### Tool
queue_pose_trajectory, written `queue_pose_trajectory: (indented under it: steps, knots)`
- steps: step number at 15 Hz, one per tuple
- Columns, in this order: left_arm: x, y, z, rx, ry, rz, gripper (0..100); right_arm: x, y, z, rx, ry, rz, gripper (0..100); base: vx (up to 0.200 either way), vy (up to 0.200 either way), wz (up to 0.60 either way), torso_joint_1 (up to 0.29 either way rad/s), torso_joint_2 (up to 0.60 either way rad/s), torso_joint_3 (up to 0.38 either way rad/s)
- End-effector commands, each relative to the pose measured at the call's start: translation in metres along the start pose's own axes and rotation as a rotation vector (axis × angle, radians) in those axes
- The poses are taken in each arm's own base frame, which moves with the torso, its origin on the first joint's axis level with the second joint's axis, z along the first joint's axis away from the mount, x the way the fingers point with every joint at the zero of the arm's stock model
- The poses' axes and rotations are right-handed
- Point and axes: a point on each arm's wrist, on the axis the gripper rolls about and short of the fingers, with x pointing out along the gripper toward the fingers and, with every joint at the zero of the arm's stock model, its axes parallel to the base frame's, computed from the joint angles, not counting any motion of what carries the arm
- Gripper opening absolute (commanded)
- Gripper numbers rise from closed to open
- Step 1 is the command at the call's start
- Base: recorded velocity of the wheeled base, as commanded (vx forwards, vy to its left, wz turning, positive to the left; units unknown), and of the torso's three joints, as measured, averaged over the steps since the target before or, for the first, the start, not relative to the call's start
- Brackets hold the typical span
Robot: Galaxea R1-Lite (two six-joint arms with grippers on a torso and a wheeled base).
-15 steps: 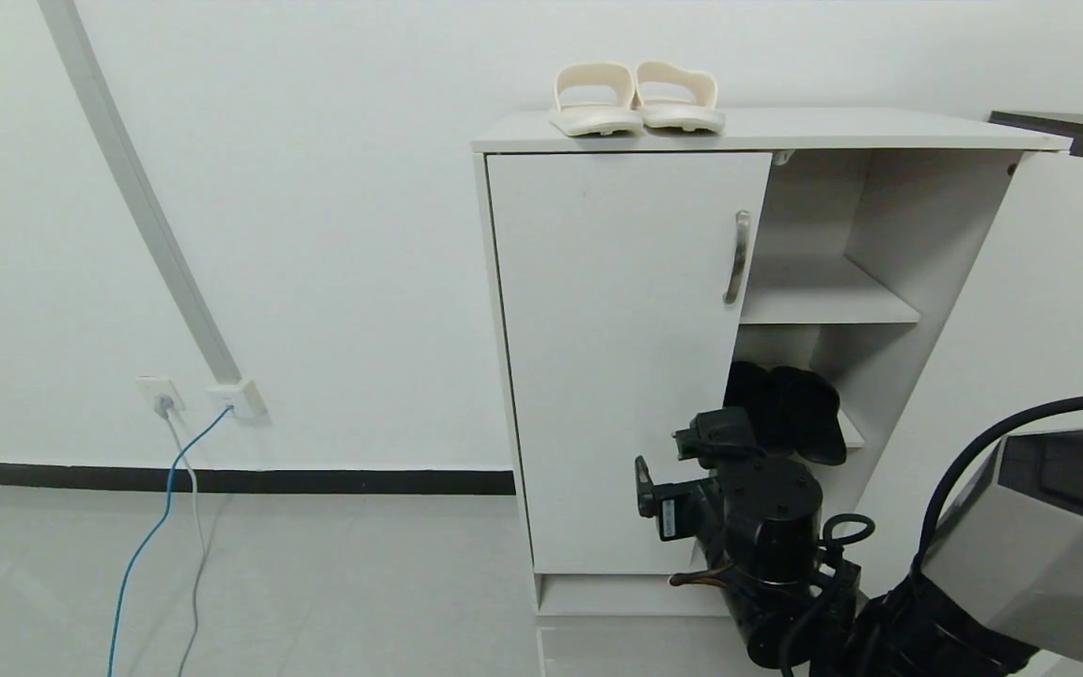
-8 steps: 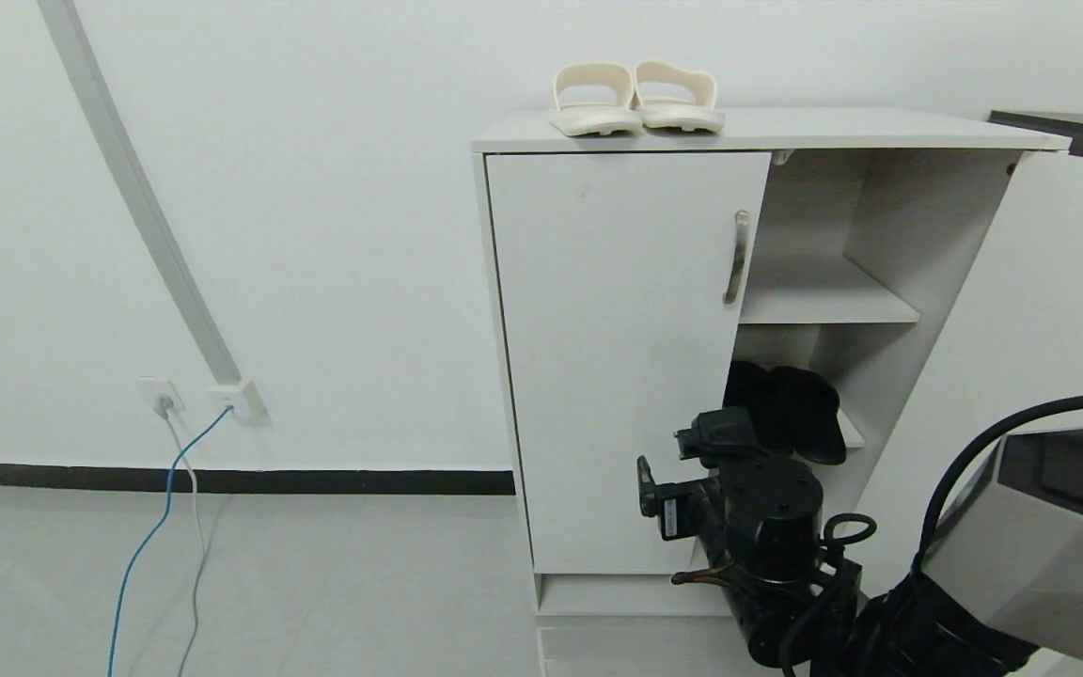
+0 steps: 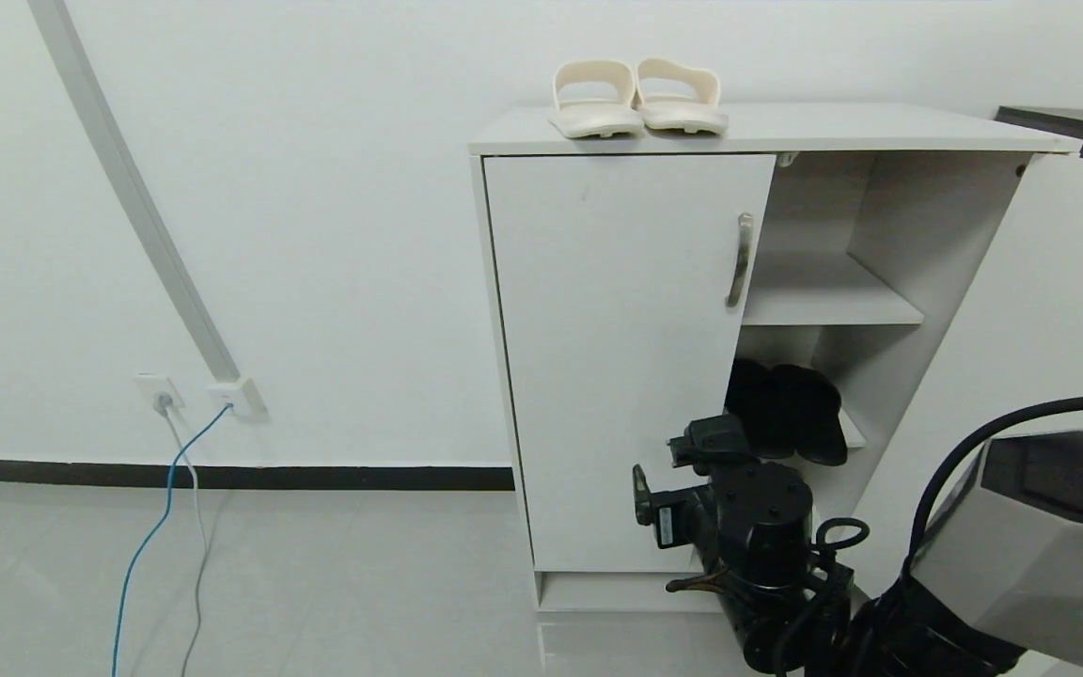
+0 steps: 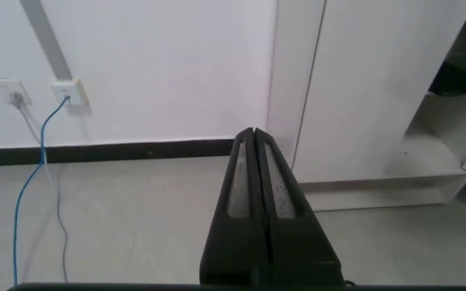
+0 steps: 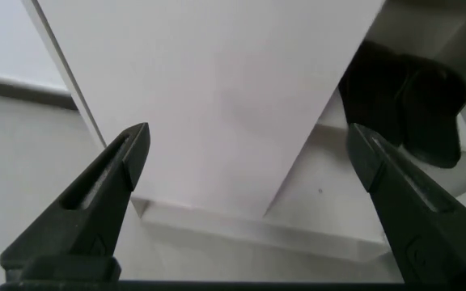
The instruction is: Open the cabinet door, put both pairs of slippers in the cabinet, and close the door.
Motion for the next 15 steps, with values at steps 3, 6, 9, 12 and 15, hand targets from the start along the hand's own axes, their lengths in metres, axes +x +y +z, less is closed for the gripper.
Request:
queue_pose_trajectory:
  steps: [3, 6, 9, 12, 15]
  knots:
    - [0.0000, 0.0000, 0.0002, 0.000, -0.002, 0.000, 0, -0.0004, 0.0008, 0.0004, 0.003, -0.004, 0.002, 100, 0.000, 0.000, 0.00, 0.030, -0.48, -0.357]
    - [0.0000, 0.0000, 0.0002, 0.000, -0.002, 0.000, 0, -0.0001, 0.0010, -0.0015, -0.001, 0.000, 0.002, 100, 0.000, 0.000, 0.00, 0.093, -0.45, -0.360]
    - [0.0000, 0.0000, 0.0002, 0.000, -0.002, 0.000, 0, -0.0007, 0.0012, -0.0019, -0.002, 0.002, 0.004, 100, 0.000, 0.000, 0.00, 0.113, -0.46, -0.344]
    - [0.0000, 0.0000, 0.0002, 0.000, -0.002, 0.000, 0, -0.0004, 0.0015, -0.0029, -0.004, 0.004, 0.003, 100, 0.000, 0.000, 0.00, 0.149, -0.46, -0.326]
    - [0.0000, 0.0000, 0.0001, 0.000, -0.001, 0.000, 0, -0.0006, 0.0020, -0.0035, -0.005, 0.005, 0.005, 100, 0.000, 0.000, 0.00, 0.165, -0.49, -0.318]
